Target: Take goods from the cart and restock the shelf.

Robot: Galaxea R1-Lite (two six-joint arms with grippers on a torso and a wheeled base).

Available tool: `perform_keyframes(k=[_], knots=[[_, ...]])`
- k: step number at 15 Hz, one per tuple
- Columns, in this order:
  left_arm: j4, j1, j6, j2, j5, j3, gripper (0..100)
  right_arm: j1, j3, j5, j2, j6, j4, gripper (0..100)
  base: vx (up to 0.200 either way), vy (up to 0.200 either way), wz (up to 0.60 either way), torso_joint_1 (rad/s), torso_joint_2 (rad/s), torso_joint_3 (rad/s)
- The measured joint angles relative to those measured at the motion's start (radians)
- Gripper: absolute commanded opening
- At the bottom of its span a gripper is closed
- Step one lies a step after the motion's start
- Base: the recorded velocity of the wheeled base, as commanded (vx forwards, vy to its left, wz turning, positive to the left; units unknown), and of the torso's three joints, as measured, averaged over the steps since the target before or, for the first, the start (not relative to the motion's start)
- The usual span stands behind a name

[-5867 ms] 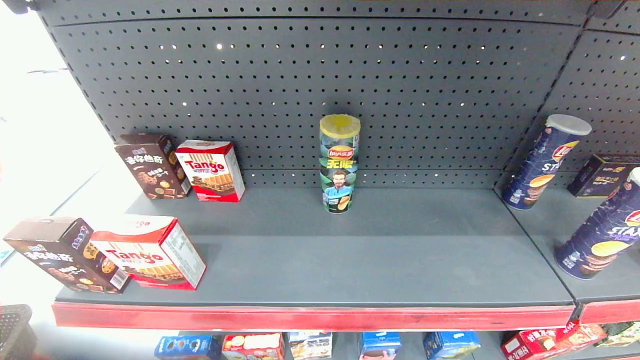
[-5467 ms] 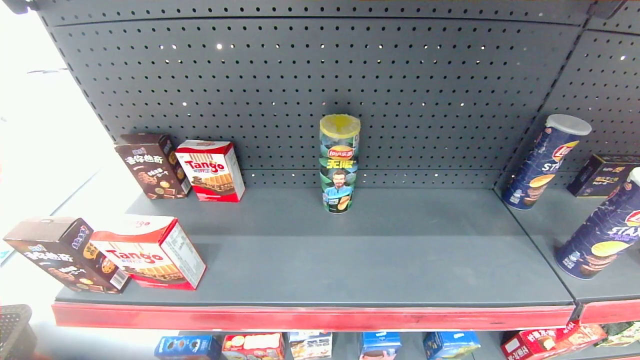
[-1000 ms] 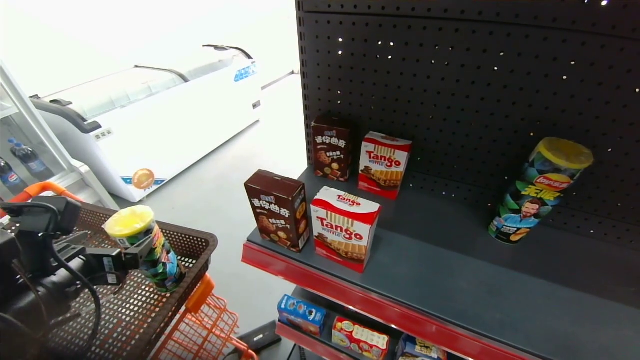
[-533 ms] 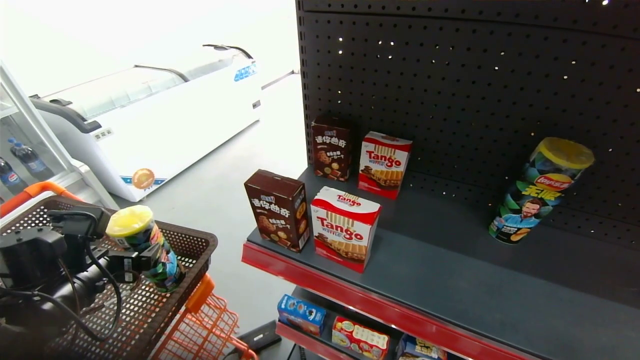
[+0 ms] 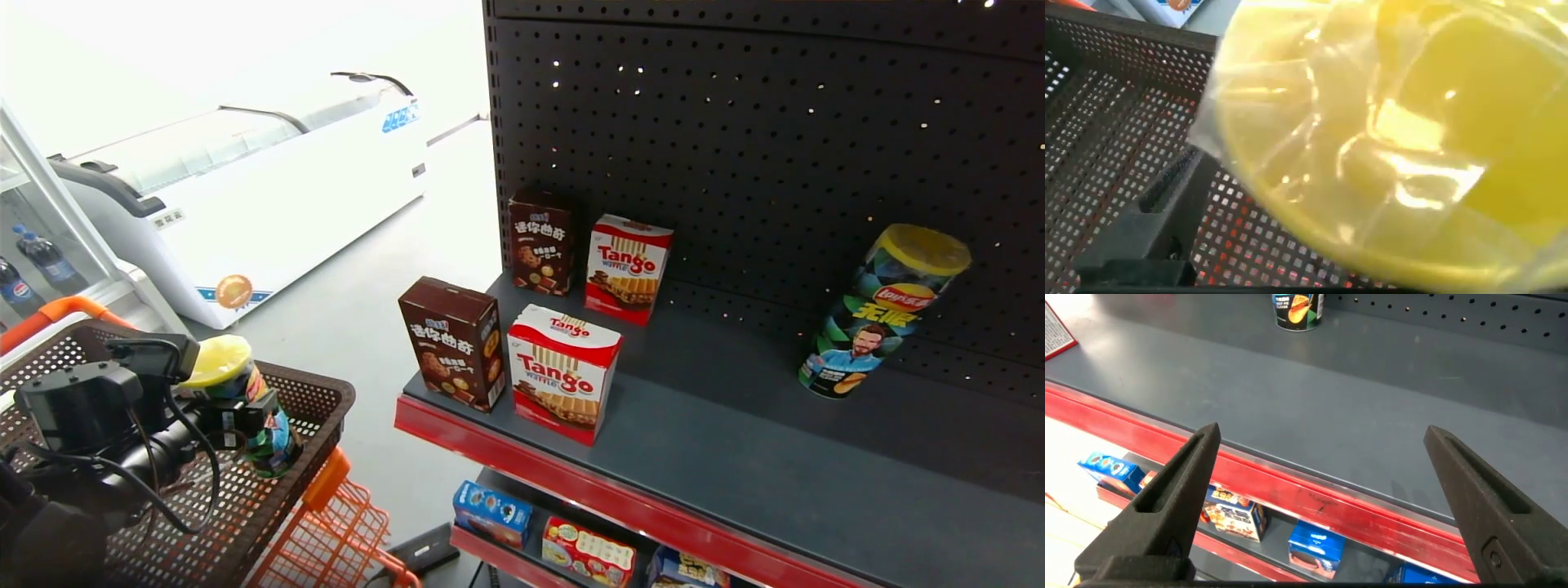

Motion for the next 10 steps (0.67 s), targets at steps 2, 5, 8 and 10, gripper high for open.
perform_keyframes(k=[2, 5, 8, 10], knots=[[-0.013, -0.008, -0.027, 0.021, 0.0, -0.011, 0, 0.0, 0.0, 0.0, 0.0, 0.0, 0.0, 100, 0.0, 0.0, 0.0, 0.0, 0.0, 0.0], [-0.034, -0.02, -0.038, 0.044, 0.0, -0.032, 0, 0.0, 0.0, 0.0, 0.0, 0.0, 0.0, 100, 0.0, 0.0, 0.0, 0.0, 0.0, 0.0], [-0.066, -0.036, -0.046, 0.048, 0.001, -0.022, 0, 0.0, 0.0, 0.0, 0.0, 0.0, 0.0, 100, 0.0, 0.0, 0.0, 0.0, 0.0, 0.0], [-0.095, -0.051, -0.037, 0.033, 0.0, -0.012, 0, 0.0, 0.0, 0.0, 0.0, 0.0, 0.0, 100, 0.0, 0.0, 0.0, 0.0, 0.0, 0.0]])
